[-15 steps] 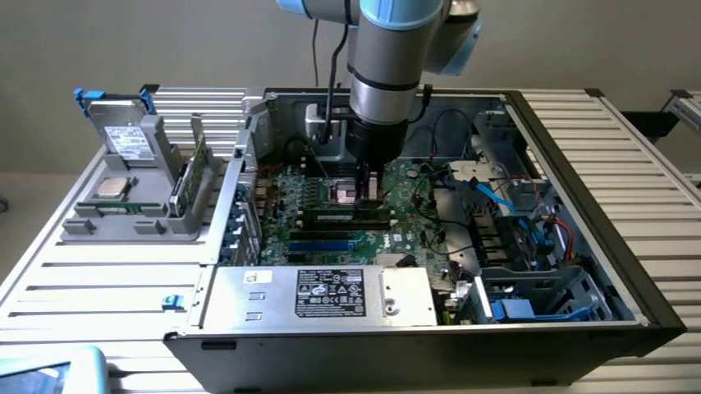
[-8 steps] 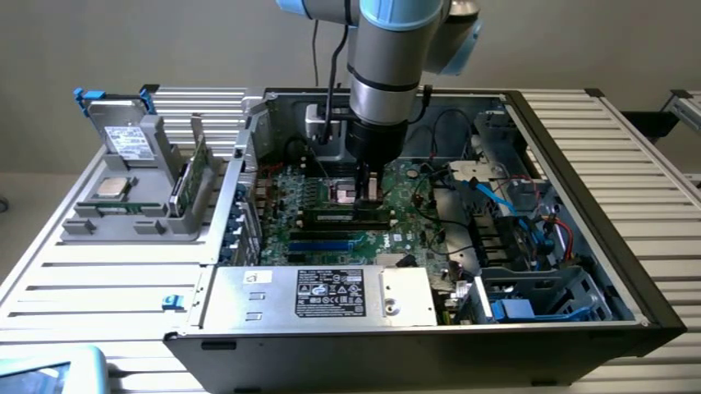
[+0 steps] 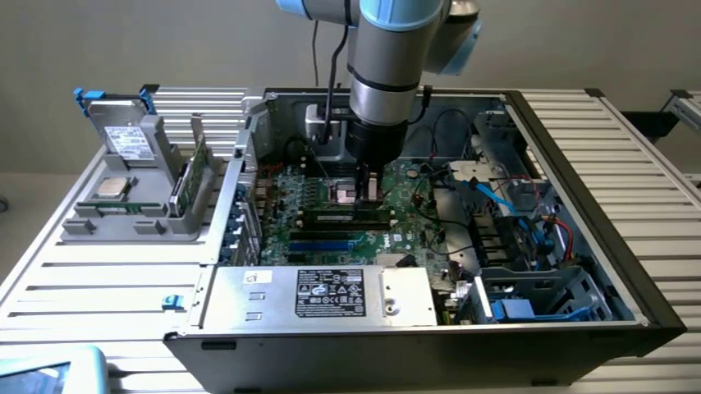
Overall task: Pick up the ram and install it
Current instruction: 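Insert the ram into the slot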
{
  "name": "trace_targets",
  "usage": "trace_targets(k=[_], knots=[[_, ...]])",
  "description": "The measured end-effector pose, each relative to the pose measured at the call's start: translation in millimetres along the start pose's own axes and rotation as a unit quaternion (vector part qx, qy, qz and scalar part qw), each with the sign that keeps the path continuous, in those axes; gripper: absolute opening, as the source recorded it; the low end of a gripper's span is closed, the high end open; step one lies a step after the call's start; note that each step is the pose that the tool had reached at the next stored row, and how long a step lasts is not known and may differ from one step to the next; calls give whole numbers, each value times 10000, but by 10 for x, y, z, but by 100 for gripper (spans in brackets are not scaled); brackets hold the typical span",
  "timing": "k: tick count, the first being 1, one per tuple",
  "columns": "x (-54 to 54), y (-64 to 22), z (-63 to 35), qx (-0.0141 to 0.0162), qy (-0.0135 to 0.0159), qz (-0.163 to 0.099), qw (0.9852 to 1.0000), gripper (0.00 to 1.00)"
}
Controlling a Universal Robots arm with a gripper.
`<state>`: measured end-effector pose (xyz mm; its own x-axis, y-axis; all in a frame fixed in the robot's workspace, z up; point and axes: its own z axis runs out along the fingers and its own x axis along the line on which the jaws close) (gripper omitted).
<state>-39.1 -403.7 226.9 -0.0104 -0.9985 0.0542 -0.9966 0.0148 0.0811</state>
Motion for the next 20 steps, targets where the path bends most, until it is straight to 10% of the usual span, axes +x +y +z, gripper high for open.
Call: trace_targets(k=[20], knots=[[2, 0, -7, 14, 5, 23, 10000, 14]])
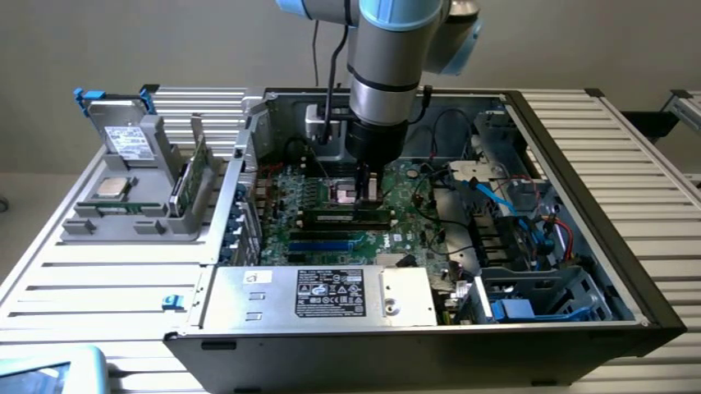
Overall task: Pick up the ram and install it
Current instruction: 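Insert the ram into the slot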
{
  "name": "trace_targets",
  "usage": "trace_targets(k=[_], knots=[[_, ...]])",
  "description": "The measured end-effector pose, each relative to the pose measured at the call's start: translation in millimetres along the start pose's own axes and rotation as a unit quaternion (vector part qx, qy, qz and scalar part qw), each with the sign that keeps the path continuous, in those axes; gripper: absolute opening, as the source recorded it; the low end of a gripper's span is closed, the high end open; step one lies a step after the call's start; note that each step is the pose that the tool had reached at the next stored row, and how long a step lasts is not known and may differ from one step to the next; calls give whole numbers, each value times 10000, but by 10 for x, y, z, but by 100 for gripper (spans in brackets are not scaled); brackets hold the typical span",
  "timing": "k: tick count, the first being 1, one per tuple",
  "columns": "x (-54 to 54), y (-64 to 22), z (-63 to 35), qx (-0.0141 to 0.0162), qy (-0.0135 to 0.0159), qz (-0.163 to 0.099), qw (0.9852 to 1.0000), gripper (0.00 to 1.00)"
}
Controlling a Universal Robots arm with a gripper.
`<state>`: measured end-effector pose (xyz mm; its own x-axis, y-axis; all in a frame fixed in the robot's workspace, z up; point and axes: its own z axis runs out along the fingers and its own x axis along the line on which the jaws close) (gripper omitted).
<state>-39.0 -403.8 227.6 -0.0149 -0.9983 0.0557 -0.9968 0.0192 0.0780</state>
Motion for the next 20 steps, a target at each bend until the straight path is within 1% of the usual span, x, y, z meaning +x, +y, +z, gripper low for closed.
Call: trace_targets(k=[9, 14, 16, 20], knots=[[0, 17, 1, 17, 1, 2, 10000, 14], [1, 18, 2, 35, -1, 2, 10000, 14], [0, 21, 2, 41, 2, 4, 10000, 14], [1, 23, 1, 42, 11, 2, 10000, 14]])
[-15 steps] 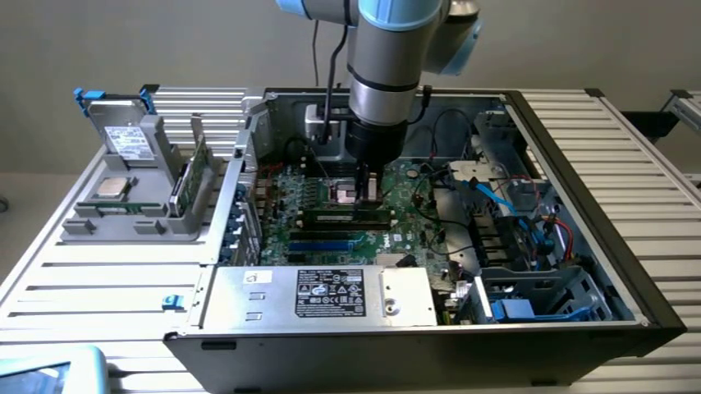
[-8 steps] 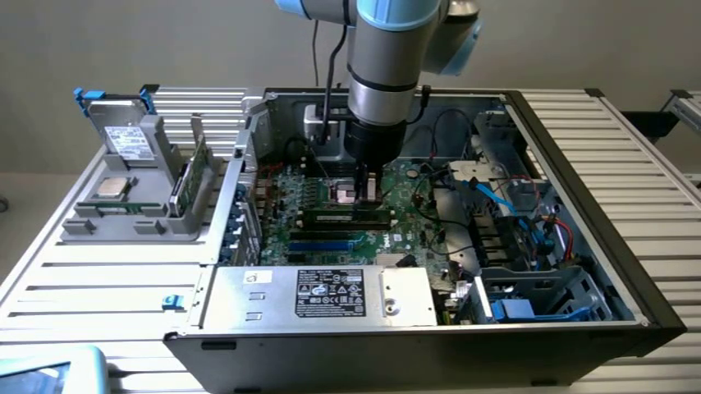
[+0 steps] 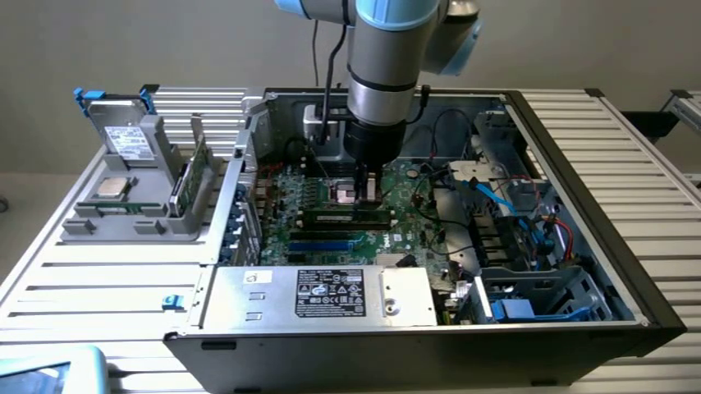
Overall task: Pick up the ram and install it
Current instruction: 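Insert the ram into the slot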
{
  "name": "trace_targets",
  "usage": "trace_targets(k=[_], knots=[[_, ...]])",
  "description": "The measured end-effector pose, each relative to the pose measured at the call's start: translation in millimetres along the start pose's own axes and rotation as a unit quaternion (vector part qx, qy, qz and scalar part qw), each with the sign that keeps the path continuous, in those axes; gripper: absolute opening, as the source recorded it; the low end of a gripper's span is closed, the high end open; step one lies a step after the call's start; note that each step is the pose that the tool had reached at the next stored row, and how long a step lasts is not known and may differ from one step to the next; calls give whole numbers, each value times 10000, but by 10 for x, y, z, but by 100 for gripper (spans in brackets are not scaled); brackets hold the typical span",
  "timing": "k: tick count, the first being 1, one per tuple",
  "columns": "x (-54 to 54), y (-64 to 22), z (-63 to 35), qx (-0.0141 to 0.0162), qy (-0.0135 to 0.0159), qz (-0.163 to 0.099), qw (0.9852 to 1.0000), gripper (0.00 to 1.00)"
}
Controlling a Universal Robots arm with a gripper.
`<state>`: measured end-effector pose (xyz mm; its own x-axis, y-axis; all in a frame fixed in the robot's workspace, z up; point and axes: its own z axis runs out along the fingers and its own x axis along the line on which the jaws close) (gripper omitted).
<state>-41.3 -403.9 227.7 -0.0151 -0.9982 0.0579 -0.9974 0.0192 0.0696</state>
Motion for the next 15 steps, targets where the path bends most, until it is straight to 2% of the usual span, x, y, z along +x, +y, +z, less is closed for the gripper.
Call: trace_targets(k=[4, 15], knots=[[0, 1, 0, 0, 15, 2, 10000, 14], [-1, 13, 9, 24, 15, 3, 10000, 14]])
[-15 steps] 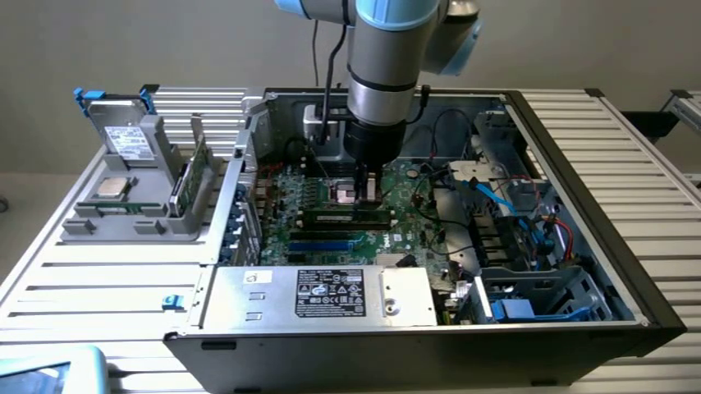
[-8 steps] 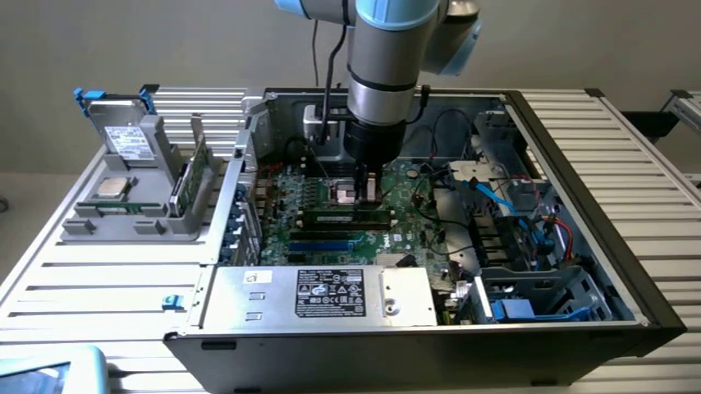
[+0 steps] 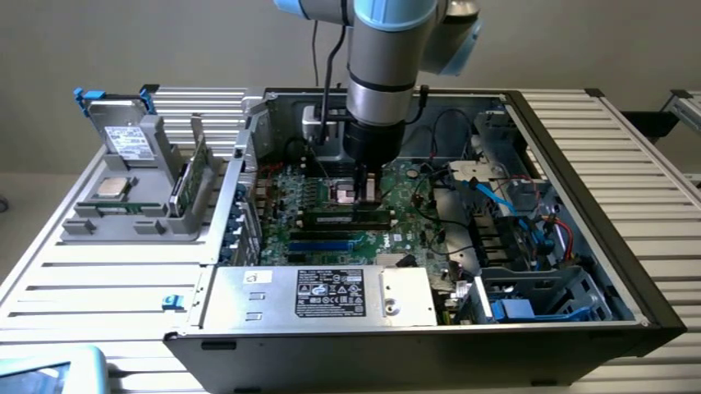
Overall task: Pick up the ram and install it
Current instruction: 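Insert the ram into the slot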
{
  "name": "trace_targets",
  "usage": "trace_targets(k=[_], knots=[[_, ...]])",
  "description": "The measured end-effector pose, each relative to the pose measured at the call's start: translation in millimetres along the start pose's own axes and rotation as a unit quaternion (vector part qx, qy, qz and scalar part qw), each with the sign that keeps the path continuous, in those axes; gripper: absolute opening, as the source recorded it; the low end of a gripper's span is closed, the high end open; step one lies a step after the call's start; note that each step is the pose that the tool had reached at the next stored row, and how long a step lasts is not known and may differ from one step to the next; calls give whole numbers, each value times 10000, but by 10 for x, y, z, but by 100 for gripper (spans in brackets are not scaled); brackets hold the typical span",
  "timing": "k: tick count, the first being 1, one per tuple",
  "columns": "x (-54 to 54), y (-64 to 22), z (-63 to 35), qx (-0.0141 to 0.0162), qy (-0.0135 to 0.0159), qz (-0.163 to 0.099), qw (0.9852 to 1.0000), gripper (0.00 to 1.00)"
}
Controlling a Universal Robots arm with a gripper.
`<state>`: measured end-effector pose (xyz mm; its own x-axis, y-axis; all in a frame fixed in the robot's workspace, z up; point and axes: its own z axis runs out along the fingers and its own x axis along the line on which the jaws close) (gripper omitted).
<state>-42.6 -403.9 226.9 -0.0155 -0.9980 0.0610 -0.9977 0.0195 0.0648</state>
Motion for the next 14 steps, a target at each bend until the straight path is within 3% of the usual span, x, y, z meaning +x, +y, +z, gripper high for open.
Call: trace_targets(k=[14], knots=[[-1, 17, 9, 8, -1, 1, 10000, 14]])
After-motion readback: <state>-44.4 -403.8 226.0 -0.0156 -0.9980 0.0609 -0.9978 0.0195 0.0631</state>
